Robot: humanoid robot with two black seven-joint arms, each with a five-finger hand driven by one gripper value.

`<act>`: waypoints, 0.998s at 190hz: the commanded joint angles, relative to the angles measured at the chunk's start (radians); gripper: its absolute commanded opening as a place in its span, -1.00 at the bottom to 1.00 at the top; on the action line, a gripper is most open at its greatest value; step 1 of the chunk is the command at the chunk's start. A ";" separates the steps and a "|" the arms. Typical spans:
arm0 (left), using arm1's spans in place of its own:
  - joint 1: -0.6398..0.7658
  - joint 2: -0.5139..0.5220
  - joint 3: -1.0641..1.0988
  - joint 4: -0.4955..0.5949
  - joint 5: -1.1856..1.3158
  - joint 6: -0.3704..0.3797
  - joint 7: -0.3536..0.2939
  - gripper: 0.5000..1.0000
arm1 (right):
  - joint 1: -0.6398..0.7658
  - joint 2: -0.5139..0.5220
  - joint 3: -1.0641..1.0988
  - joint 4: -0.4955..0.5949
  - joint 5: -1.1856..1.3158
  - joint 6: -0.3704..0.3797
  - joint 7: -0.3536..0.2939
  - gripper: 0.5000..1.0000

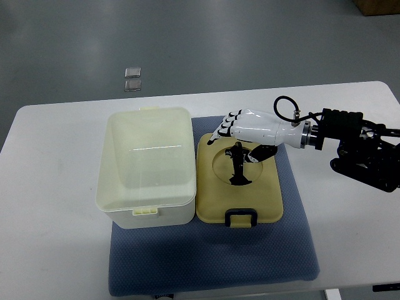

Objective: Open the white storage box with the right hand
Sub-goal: 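Lower the held lid onto the mat beside the box, then open the right hand and withdraw it from the lid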

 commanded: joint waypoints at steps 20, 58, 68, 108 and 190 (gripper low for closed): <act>0.000 0.000 0.000 0.000 0.000 0.000 0.000 1.00 | -0.023 -0.001 -0.010 -0.006 -0.001 -0.005 0.000 0.25; 0.000 0.000 0.000 0.000 0.000 0.000 0.000 1.00 | -0.032 -0.002 -0.069 -0.015 -0.006 -0.034 0.000 0.25; 0.000 0.000 0.000 0.000 0.000 0.000 0.000 1.00 | -0.031 -0.005 -0.076 -0.026 -0.006 -0.048 0.000 0.25; 0.000 0.000 0.000 0.000 0.000 0.000 0.000 1.00 | 0.005 -0.050 -0.075 -0.038 -0.005 -0.051 0.000 0.25; 0.000 0.000 0.000 0.000 0.000 0.000 0.000 1.00 | 0.012 -0.165 0.008 -0.077 0.127 -0.002 0.000 0.25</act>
